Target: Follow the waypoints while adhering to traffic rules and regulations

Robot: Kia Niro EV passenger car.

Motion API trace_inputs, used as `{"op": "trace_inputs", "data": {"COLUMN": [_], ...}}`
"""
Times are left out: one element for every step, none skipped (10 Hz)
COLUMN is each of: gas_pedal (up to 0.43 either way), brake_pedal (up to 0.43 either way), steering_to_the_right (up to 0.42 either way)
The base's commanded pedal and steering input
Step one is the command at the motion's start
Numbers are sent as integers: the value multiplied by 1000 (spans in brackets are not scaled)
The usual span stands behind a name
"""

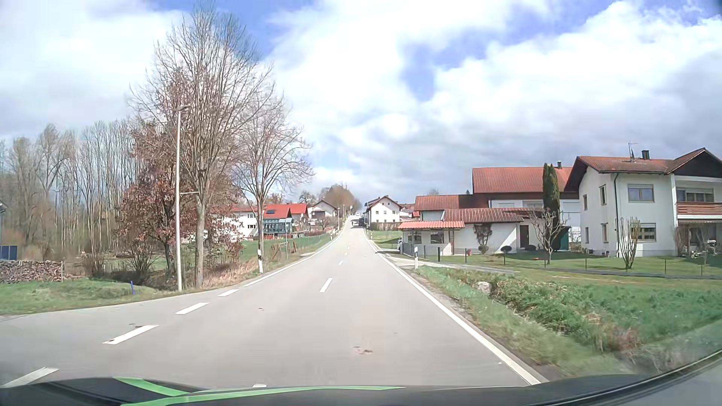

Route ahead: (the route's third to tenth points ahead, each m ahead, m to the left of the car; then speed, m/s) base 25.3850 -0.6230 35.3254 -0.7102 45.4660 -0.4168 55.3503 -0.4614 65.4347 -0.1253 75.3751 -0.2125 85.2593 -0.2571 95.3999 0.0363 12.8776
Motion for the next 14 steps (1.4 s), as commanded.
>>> {"op": "trace_inputs", "data": {"gas_pedal": [157,157,169,169,169,169,169,169,169,169,169,169,169,169], "brake_pedal": [0,0,0,0,0,0,0,0,0,0,0,0,0,0], "steering_to_the_right": [0,1,1,1,1,1,1,1,1,1,1,1,0,0]}}
